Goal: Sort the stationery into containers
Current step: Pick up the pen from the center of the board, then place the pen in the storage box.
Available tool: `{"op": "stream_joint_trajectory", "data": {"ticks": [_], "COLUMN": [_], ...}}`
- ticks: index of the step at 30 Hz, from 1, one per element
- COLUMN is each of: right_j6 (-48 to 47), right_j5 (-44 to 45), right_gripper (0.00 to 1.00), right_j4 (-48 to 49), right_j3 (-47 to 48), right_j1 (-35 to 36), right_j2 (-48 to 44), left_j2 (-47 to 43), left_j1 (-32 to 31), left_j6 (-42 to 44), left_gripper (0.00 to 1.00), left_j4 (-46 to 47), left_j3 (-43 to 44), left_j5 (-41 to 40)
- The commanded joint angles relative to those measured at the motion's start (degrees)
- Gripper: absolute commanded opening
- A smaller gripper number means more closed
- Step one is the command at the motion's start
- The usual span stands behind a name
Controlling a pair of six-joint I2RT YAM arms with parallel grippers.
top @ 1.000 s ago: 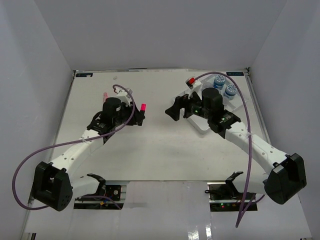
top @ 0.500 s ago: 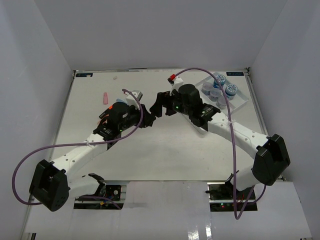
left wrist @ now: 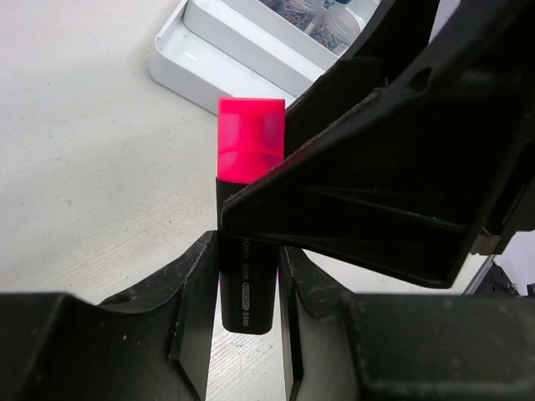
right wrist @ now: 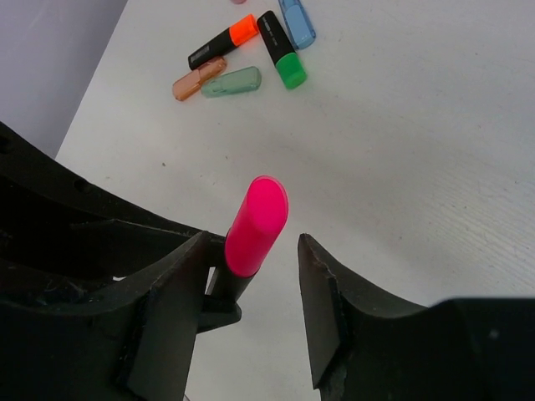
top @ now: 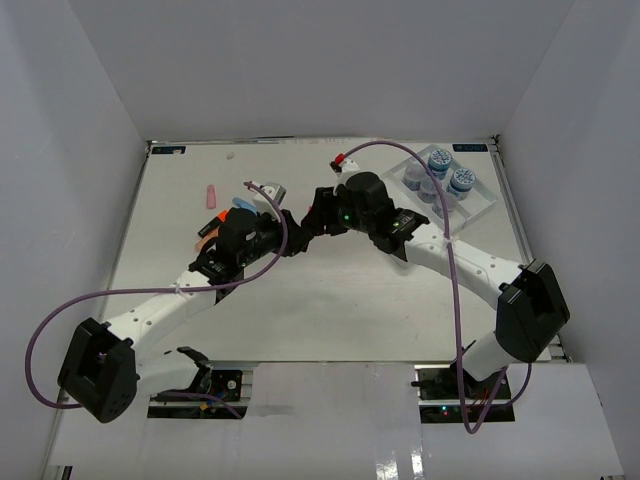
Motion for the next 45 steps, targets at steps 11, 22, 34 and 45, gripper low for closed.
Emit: {"op": "stream_joint_trajectory", "data": {"ticks": [11,22,34,45], "right_j6": [-1.02,-20.32,-42.68,-45.94], "right_j5": [1.24,13.54,26.04,19.63], "right_gripper": [0.08,0.08,0.08,0.18], "right_j4": [3.49,-10.89,-16.46,-17.86], "right_j3": [1.14,2.72,10.71,23.46], "right_j1": [0.25,-11.34,-26.38,-28.23], "right_j2": [0.08,1.39,14.39,28.28], "left_j2": [1.07,5.28,6.26,4.67], "left_j1": [-0.89,1.20,19.76,19.85], "left_j6": [-1.32,-1.50,1.22,2.90], "left_gripper": [0.37,0.98,0.98,0.98], "left_j4": [3.55,-13.13,-24.66,-23.69], "left_j3": [-0.74,5.75,8.76,6.47], "left_j5": [-0.32,-8.49,-9.81,-17.29]}}
